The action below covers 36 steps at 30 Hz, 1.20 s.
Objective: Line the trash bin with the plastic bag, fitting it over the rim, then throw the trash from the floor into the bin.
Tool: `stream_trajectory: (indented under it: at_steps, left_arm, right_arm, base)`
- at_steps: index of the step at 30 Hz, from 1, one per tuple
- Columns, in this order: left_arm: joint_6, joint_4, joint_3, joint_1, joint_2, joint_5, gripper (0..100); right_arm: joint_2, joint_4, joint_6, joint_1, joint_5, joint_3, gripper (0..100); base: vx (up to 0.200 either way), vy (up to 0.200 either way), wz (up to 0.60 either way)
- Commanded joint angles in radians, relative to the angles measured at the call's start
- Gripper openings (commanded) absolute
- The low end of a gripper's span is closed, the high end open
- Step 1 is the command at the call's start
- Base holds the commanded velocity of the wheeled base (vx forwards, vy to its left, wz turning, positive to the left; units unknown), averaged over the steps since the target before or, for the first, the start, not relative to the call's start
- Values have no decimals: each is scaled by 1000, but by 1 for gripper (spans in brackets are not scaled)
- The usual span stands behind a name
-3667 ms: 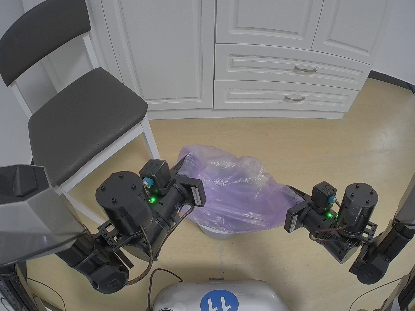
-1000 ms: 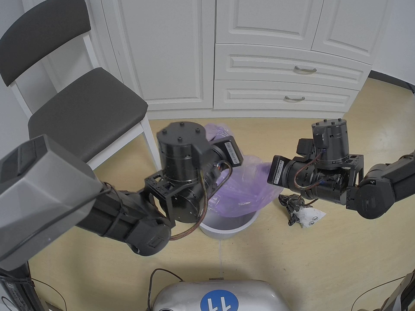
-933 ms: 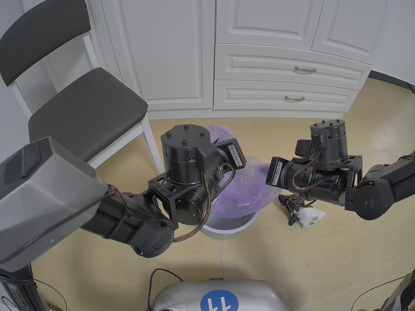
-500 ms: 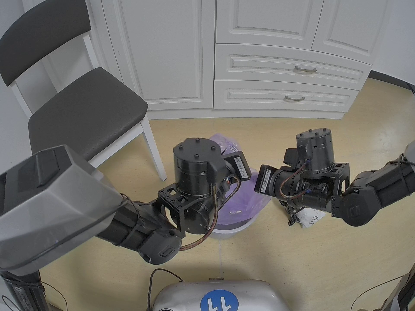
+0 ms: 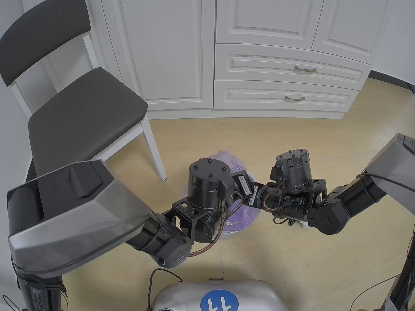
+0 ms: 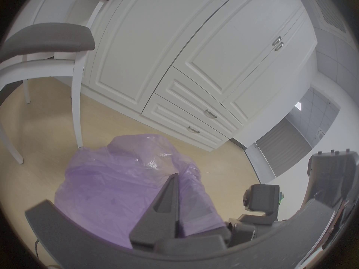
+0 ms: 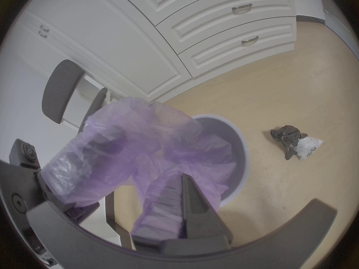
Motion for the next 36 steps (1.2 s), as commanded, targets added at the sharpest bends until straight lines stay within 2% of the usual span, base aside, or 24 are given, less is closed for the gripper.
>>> stream_trajectory:
  at_steps: [1, 9, 14, 17, 22, 29, 36]
  left_arm:
    - [-3, -7, -10, 11, 39, -2, 0]
    - [-6, -37, -50, 38, 120, -3, 0]
    - [-24, -41, -127, 72, 192, -36, 0]
    - [-26, -41, -159, 86, 209, -57, 0]
    - [-26, -41, -222, 110, 238, -65, 0]
    - [-76, -33, -228, 110, 260, -77, 0]
    - [-78, -33, -233, 110, 287, -86, 0]
  right_arm:
    - [52, -2, -1, -18, 0, -5, 0]
    - [107, -27, 2, -45, 1, -28, 0]
    - [183, -171, 18, -68, 1, -25, 0]
    - [201, -194, 22, -84, 1, -28, 0]
    - [221, -197, 25, -110, 3, -61, 0]
    - [236, -197, 48, -126, 3, -75, 0]
    - [259, -182, 46, -126, 3, -87, 0]
  base:
    - [0, 0, 0]
    - [0, 0, 0]
    - [0, 0, 0]
    - [0, 0, 0]
    - [0, 0, 0]
    - [0, 0, 0]
    - [0, 0, 0]
